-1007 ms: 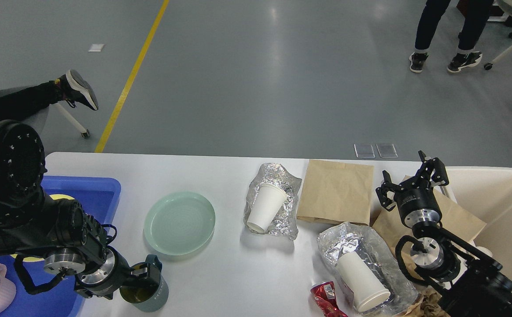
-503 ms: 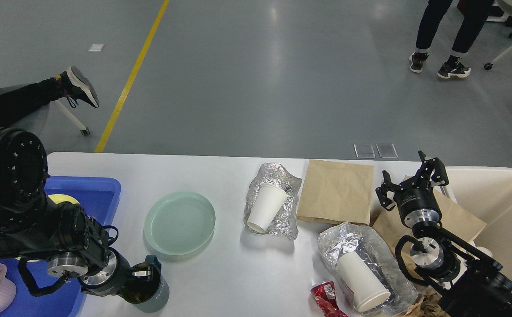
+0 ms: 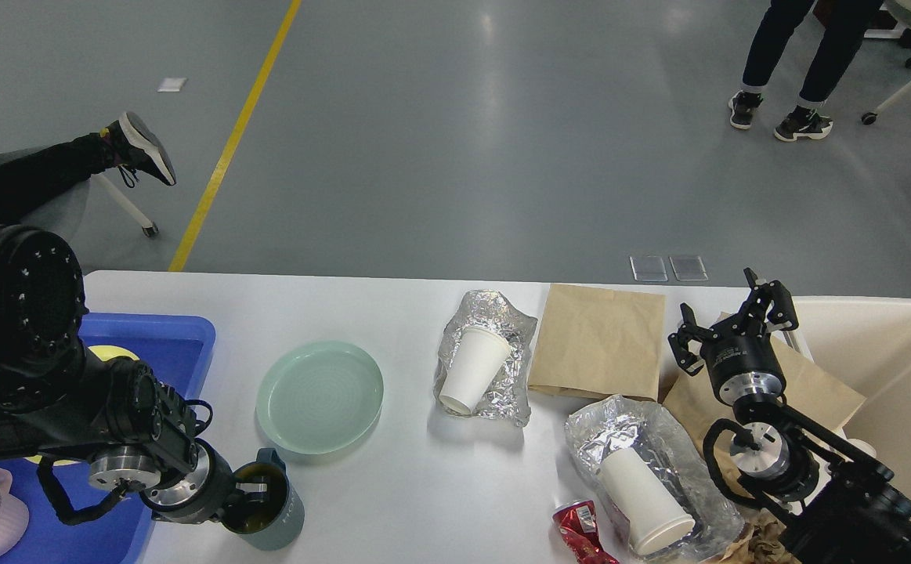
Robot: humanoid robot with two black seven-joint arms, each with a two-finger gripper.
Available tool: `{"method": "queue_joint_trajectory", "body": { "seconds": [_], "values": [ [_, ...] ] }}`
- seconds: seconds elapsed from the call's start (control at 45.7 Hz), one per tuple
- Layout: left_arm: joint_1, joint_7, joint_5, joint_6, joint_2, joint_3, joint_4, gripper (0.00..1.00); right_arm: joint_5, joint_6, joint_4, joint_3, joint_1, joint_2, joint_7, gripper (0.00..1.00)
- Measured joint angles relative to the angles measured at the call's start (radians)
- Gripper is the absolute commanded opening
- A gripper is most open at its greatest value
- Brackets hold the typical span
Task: Tidy desktop
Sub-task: 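Grasp the dark teal mug with the left gripper, then lift the teal mug and place it in the blue tray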
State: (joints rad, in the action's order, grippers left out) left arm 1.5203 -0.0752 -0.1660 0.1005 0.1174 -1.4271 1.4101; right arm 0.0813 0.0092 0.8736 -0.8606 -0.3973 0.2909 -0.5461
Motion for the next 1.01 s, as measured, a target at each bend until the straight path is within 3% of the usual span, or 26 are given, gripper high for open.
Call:
{"method": "queue_joint_trajectory", "body": {
  "seconds": [0.197, 0.35, 0.46, 0.591, 0.678, 0.81, 1.007],
  "values": [
    [0.095, 0.01, 0.0, 0.038, 0.012, -0.016, 0.059, 0.0, 0.0, 0.0, -0.001, 0.0, 0.0, 0.0, 0.0, 1.0],
    [0.328, 0.011, 0.01, 0.101, 0.033, -0.038, 0.209, 0.0, 0.0, 0.0, -0.001, 0.0, 0.0, 0.0, 0.0, 1.0],
    [0.538, 0.022, 0.036, 0.24, 0.035, -0.056, 0.284, 0.0, 0.0, 0.0, -0.001, 0.0, 0.0, 0.0, 0.0, 1.0],
    [0.757, 0.026, 0.043, 0.461, 0.025, -0.065, 0.303, 0.0, 0.0, 0.0, -0.001, 0.0, 0.0, 0.001, 0.0, 1.0],
    [0.878, 0.022, 0.043, 0.561, 0.02, -0.066, 0.318, 0.0, 0.0, 0.0, -0.001, 0.0, 0.0, 0.001, 0.0, 1.0],
    [1.032, 0.014, 0.043, 0.665, -0.004, -0.07, 0.344, 0.0, 0.0, 0.0, -0.001, 0.0, 0.0, 0.001, 0.0, 1.0],
    [1.205, -0.056, 0.043, 0.804, -0.058, -0.141, 0.35, 0.0, 0.0, 0.0, -0.001, 0.0, 0.0, 0.001, 0.0, 1.0]
  ]
}}
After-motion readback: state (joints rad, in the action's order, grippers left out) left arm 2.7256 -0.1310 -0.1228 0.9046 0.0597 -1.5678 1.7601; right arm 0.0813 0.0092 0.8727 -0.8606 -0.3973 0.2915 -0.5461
